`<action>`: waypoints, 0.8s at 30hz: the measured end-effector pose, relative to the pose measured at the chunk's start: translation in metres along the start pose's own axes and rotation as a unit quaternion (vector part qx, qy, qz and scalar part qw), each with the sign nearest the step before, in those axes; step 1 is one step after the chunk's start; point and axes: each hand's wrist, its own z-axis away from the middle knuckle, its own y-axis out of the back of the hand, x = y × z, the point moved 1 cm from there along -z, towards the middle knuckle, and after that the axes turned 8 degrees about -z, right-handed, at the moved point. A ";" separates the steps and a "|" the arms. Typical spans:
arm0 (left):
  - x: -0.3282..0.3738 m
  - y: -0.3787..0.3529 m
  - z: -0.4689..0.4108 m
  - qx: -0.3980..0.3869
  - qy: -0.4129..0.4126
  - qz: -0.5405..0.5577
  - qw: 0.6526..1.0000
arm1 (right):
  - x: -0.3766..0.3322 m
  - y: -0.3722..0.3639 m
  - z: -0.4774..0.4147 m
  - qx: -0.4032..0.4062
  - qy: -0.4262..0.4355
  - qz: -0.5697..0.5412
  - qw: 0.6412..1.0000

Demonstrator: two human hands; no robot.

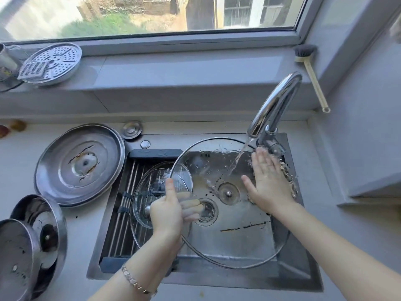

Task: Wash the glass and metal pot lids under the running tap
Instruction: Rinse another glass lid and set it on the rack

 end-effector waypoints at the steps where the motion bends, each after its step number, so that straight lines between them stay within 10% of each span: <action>1: 0.001 0.001 -0.002 0.001 -0.006 -0.006 1.000 | -0.002 -0.002 0.001 0.011 -0.018 0.000 1.000; 13: 0.012 -0.021 -0.015 0.062 -0.064 0.009 0.996 | -0.125 -0.001 -0.008 0.068 0.268 -0.070 0.958; 24: 0.037 -0.006 -0.027 0.047 -0.119 0.125 0.984 | -0.043 -0.019 0.050 0.009 0.417 0.086 0.905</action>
